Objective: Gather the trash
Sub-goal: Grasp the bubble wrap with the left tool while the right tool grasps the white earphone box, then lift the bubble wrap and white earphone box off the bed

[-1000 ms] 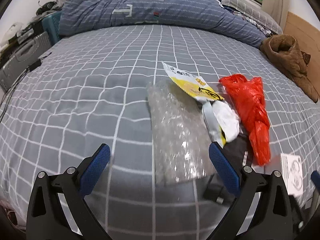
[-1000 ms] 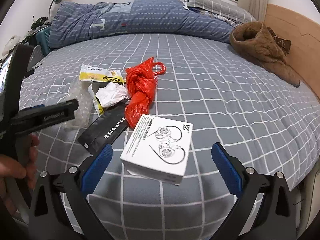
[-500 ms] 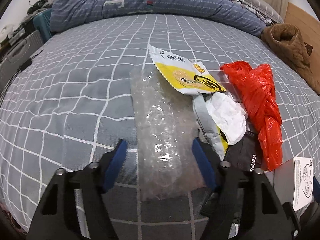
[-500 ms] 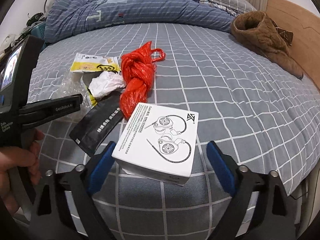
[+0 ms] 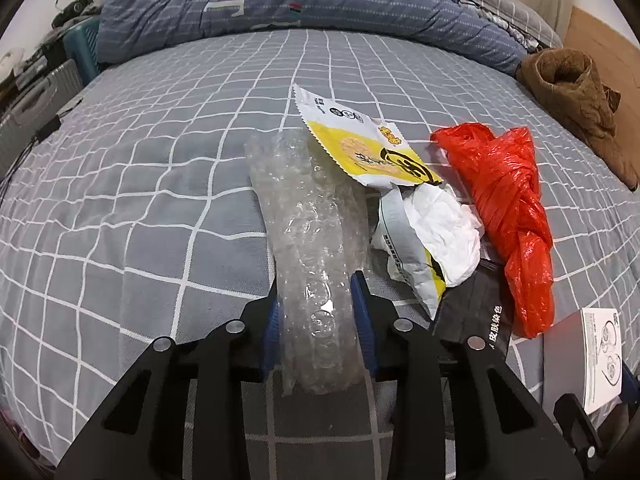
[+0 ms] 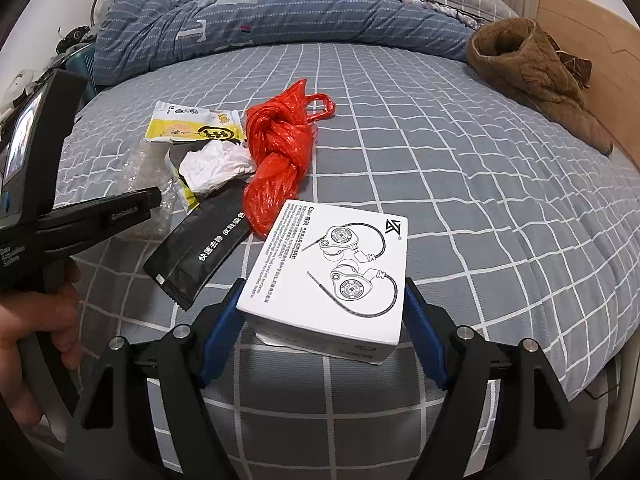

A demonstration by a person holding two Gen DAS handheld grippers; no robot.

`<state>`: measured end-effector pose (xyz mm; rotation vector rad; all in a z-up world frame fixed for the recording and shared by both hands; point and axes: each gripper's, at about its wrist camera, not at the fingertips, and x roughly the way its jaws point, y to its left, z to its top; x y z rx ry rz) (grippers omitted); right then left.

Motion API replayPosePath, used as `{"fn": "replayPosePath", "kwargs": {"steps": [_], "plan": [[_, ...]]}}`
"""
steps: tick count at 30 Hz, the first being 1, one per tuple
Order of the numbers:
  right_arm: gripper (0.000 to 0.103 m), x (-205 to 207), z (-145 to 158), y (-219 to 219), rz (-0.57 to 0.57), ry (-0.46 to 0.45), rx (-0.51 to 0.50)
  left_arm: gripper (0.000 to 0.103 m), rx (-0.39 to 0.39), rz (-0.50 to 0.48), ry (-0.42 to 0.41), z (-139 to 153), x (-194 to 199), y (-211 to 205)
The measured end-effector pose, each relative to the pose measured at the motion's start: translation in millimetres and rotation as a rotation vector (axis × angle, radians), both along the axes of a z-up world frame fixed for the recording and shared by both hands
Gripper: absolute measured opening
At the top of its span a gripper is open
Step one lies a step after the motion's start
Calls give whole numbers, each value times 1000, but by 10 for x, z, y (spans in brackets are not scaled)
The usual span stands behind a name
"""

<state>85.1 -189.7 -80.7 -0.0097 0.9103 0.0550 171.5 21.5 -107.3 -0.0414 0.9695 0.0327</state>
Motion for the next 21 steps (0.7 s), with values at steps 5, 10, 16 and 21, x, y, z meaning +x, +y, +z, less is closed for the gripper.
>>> {"fn": "replayPosePath", "kwargs": {"steps": [5, 10, 16, 21], "plan": [[72, -14, 39, -23, 3, -9, 4, 31, 11, 1, -2, 65, -74, 20], [72, -34, 75, -8, 14, -17, -2, 31, 11, 12, -16, 150, -225, 72], [71, -57, 126, 2, 23, -25, 0, 31, 22, 7, -17, 200, -396, 100], [71, -84, 168, 18, 31, -34, -2, 31, 22, 0, -27, 282, -545, 121]]}}
